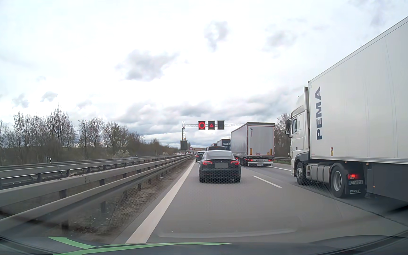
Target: Follow the waypoints while adhering to traffic rules and regulations
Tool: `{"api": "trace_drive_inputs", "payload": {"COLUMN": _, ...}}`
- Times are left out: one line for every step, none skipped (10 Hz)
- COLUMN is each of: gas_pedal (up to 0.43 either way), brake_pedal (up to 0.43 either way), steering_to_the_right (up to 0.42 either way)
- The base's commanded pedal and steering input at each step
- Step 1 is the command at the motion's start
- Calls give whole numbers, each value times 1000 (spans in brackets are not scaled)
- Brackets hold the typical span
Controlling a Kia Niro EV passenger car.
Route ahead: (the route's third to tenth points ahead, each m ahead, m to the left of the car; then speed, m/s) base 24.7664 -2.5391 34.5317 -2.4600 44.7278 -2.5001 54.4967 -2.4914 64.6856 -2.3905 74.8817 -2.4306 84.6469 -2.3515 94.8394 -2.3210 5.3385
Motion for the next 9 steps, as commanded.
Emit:
{"api": "trace_drive_inputs", "payload": {"gas_pedal": 28, "brake_pedal": 0, "steering_to_the_right": -1}}
{"api": "trace_drive_inputs", "payload": {"gas_pedal": 20, "brake_pedal": 0, "steering_to_the_right": 0}}
{"api": "trace_drive_inputs", "payload": {"gas_pedal": 0, "brake_pedal": 0, "steering_to_the_right": 0}}
{"api": "trace_drive_inputs", "payload": {"gas_pedal": 0, "brake_pedal": 0, "steering_to_the_right": 0}}
{"api": "trace_drive_inputs", "payload": {"gas_pedal": 0, "brake_pedal": 0, "steering_to_the_right": 0}}
{"api": "trace_drive_inputs", "payload": {"gas_pedal": 0, "brake_pedal": 0, "steering_to_the_right": 0}}
{"api": "trace_drive_inputs", "payload": {"gas_pedal": 0, "brake_pedal": 0, "steering_to_the_right": -1}}
{"api": "trace_drive_inputs", "payload": {"gas_pedal": 0, "brake_pedal": 0, "steering_to_the_right": -1}}
{"api": "trace_drive_inputs", "payload": {"gas_pedal": 0, "brake_pedal": 0, "steering_to_the_right": -1}}
